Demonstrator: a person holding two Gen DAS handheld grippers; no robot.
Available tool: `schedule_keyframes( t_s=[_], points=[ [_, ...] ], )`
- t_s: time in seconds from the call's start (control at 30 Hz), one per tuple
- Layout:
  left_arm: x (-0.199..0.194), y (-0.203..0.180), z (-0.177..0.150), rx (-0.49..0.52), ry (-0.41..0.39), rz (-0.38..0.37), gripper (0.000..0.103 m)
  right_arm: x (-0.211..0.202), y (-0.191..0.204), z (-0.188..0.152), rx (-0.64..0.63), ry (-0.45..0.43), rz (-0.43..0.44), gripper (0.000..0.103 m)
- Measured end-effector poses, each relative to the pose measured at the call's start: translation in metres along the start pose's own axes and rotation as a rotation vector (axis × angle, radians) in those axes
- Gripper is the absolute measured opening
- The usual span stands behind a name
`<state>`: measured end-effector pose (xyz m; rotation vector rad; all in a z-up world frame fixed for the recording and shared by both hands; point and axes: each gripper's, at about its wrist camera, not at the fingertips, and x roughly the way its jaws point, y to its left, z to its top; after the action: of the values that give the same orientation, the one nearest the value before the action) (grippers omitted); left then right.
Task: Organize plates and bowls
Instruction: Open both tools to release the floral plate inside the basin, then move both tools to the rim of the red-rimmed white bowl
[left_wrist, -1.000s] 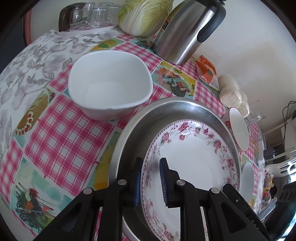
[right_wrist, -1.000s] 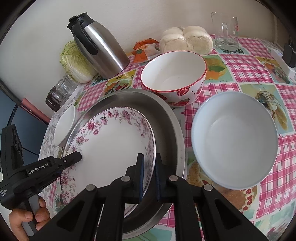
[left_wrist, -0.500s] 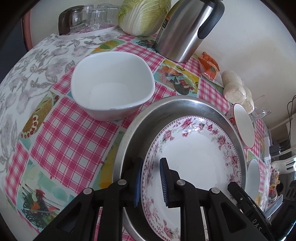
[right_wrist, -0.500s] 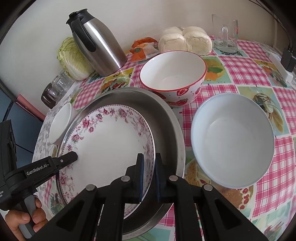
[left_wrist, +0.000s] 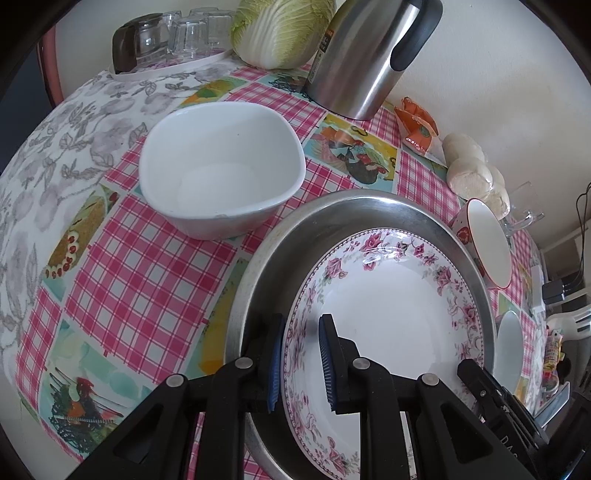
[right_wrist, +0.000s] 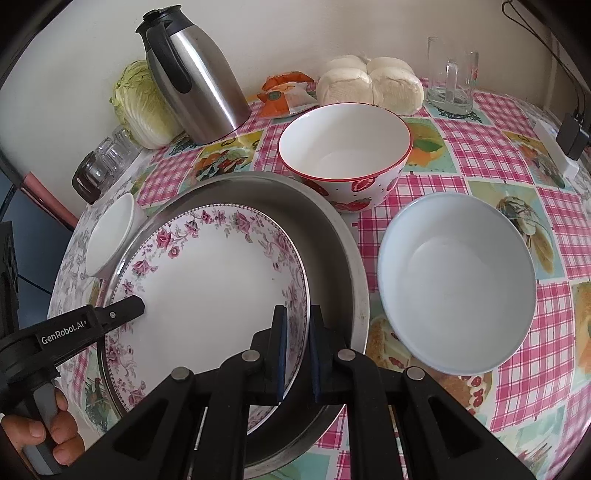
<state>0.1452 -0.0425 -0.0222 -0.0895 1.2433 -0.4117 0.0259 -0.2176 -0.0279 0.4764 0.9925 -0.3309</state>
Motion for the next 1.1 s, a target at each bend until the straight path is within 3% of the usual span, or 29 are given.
schedule_keyframes(
  t_s=[0.47, 0.5, 0.63, 0.67, 0.8, 1.1],
  points=[
    [-0.028, -0.003, 0.006, 0.045, -0.082, 0.061, 0.027, -0.028, -0.006, 0.007, -0.003, -0.071, -0.078, 0.012],
    [-0.031, -0.004, 0.006, 0.053, -0.09, 0.069, 0.029, -0.032, -0.006, 0.008, 0.0, -0.082, -0.079, 0.012],
    [-0.042, -0.009, 0.008, 0.078, -0.111, 0.11, 0.052, -0.051, -0.01, 0.012, 0.016, -0.121, -0.086, 0.013],
    [-0.044, -0.009, 0.008, 0.082, -0.11, 0.121, 0.059, -0.054, -0.01, 0.013, 0.02, -0.129, -0.095, 0.016],
    [-0.048, -0.01, 0.007, 0.091, -0.107, 0.165, 0.068, -0.066, -0.015, 0.014, 0.029, -0.153, -0.13, 0.045],
    [-0.052, -0.018, 0.005, 0.117, -0.121, 0.262, 0.09, -0.077, -0.017, 0.017, 0.014, -0.171, -0.164, 0.077]
  ],
)
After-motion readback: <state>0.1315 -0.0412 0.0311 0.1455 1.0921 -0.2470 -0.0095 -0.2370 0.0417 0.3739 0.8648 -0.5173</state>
